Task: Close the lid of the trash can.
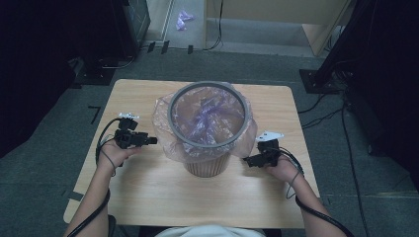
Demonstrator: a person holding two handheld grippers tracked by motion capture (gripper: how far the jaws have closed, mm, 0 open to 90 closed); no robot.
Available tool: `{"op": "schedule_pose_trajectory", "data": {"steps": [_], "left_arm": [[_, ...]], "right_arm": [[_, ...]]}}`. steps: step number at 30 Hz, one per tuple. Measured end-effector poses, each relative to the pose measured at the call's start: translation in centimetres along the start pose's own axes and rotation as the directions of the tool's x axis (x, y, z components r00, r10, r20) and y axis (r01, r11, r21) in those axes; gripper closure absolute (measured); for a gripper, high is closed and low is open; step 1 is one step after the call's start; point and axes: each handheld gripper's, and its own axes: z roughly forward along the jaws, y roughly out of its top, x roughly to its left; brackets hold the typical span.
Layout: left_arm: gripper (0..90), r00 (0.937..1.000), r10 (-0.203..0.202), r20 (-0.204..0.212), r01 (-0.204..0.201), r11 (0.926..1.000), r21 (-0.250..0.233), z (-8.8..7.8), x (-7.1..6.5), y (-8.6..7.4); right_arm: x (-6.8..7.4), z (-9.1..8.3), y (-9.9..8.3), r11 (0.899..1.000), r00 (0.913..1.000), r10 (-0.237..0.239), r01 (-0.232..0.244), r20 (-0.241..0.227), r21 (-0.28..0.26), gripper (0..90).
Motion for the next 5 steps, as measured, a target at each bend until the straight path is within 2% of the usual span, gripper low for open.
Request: {"op": "schedule_pose_trajectory", "data": {"steps": [3,5], "left_arm": [[35.7,0.9995,0.023,-0.023,-0.022,0.9995,0.022,0.09,-0.11,-0.27],[35.7,0.9995,0.024,-0.021,-0.024,0.9995,0.02,0.06,-0.14,-0.38]], "right_arm": [[0.0,0.0,0.0,1.0,1.0,0.0,0.0,0.0,0.0,0.0],[-0.01,0.02,0.02,1.0,1.0,-0.001,0.001,-0.001,0.0,0.0]]}}
